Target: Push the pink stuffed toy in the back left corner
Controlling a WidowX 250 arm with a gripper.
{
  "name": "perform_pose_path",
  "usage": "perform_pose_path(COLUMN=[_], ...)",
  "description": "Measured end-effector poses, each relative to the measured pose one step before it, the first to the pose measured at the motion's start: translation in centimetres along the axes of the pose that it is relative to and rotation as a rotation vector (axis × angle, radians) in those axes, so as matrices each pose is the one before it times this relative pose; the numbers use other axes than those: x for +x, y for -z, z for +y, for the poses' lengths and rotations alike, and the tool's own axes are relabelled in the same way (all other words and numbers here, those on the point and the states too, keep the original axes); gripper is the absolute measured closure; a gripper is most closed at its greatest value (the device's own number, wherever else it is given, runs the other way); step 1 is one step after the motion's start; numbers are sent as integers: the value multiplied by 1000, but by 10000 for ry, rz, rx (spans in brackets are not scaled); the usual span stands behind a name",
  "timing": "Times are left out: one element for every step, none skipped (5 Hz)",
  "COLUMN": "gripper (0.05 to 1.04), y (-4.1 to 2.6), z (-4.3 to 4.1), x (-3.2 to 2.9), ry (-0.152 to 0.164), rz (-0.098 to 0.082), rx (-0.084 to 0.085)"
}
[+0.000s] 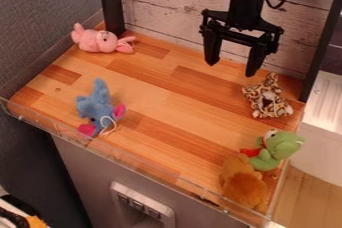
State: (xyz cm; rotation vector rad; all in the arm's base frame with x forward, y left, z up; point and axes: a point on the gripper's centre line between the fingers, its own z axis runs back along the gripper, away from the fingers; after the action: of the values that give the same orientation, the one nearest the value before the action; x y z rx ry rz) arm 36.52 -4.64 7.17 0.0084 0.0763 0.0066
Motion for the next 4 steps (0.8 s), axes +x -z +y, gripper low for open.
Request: perform_pose_path(gripper=[84,86,84,84], y=[512,208,322,-238], z=[1899,3893,3707,4329], x=[-149,403,725,1654], ry=[-1045,-1862,-2000,-1528], rz=[135,49,-7,-83], rx=[-83,-120,-179,-144])
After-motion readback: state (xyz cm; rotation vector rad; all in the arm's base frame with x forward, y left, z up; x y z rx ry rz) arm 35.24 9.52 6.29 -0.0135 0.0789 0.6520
